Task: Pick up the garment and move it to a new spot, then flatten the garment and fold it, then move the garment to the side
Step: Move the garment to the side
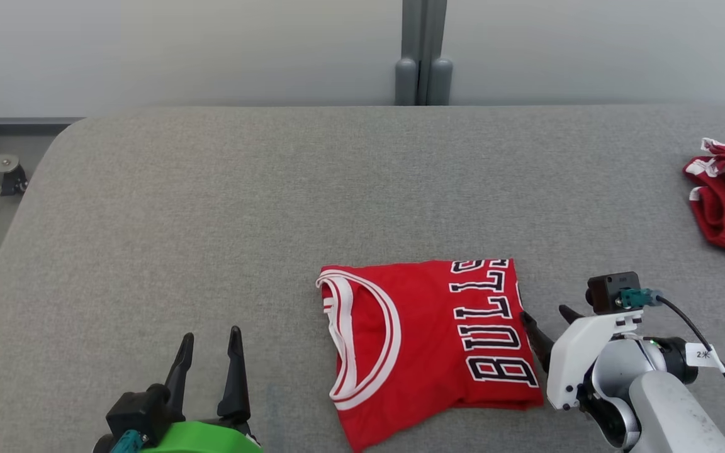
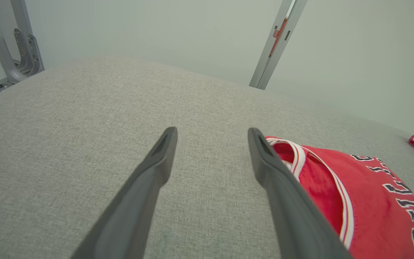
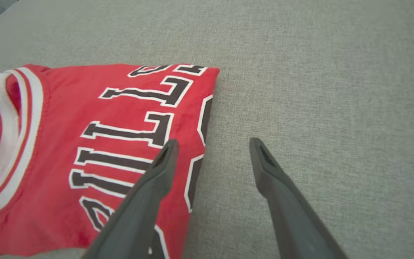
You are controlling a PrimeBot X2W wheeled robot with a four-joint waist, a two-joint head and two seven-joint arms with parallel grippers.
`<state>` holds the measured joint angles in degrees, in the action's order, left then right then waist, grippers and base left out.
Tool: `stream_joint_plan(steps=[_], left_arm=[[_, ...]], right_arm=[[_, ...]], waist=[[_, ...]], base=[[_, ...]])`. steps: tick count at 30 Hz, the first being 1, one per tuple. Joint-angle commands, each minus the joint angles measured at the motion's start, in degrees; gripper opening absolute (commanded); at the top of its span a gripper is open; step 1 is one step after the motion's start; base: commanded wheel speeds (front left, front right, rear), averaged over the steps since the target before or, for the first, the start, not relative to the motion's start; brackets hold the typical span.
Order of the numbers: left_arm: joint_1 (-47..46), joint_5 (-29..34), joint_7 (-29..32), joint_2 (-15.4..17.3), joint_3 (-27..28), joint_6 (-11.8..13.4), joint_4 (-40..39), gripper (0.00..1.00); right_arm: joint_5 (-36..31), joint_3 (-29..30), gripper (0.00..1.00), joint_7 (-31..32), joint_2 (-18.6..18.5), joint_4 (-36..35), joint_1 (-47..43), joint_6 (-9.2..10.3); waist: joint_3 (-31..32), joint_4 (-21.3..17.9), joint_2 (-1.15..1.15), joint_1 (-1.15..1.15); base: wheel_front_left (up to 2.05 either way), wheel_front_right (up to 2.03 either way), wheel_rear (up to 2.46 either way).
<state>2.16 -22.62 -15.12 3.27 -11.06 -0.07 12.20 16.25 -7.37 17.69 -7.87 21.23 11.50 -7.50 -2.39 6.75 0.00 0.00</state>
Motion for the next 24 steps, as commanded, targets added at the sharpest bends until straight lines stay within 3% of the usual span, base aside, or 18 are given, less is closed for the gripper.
stream_joint_plan(steps=[1,9,11,12,13,14,19,24], left_arm=[[-1.1,0.5,0.0,0.0,0.2,-0.3,0.2,1.00],[-2.0,1.0,0.0,-0.2,0.8,-0.6,0.3,1.00],[-2.1,1.1,0.0,-0.2,0.9,-0.7,0.3,1.00],[-2.1,1.1,0.0,-0.3,1.0,-0.8,0.3,1.00],[-2.2,1.1,0.0,-0.3,1.1,-0.8,0.3,1.00],[-2.3,1.2,0.0,-0.3,1.2,-0.8,0.3,1.00],[-2.5,1.8,0.0,-0.3,1.4,-0.9,0.0,1.00],[-3.2,2.4,0.0,-0.3,1.6,-1.3,-0.5,1.00]], right_arm=[[1.2,-0.4,1.00,0.9,-0.6,0.4,0.9,0.03],[6.4,-3.7,1.00,5.1,-1.7,4.3,2.3,0.03],[7.3,-4.5,0.47,5.4,-1.7,5.4,2.8,0.03],[7.5,-4.9,0.37,5.1,-1.9,5.8,3.1,0.03],[7.7,-5.2,0.15,4.8,-2.0,6.1,3.4,0.03],[8.0,-5.6,0.00,4.2,-2.0,6.4,3.9,0.03],[7.4,-6.0,0.00,0.7,-2.9,7.3,6.8,0.04],[6.2,-5.2,0.00,-2.3,-4.3,7.9,9.6,0.07]], waist=[[-1.6,1.9,0.00,0.00],[-3.0,4.6,0.00,0.00],[-3.2,4.8,0.00,0.00],[-3.3,4.9,0.00,0.00],[-3.4,4.9,0.00,0.00],[-3.6,4.8,0.00,0.00],[-4.2,2.5,0.00,0.00],[-5.3,-3.2,0.00,0.00]], base=[[0.00,0.00,0.00],[0.00,0.00,0.00],[0.00,0.00,0.00],[0.00,0.00,0.00],[0.00,0.00,0.00],[0.00,0.00,0.00],[0.00,0.00,0.00],[0.00,0.00,0.00]])
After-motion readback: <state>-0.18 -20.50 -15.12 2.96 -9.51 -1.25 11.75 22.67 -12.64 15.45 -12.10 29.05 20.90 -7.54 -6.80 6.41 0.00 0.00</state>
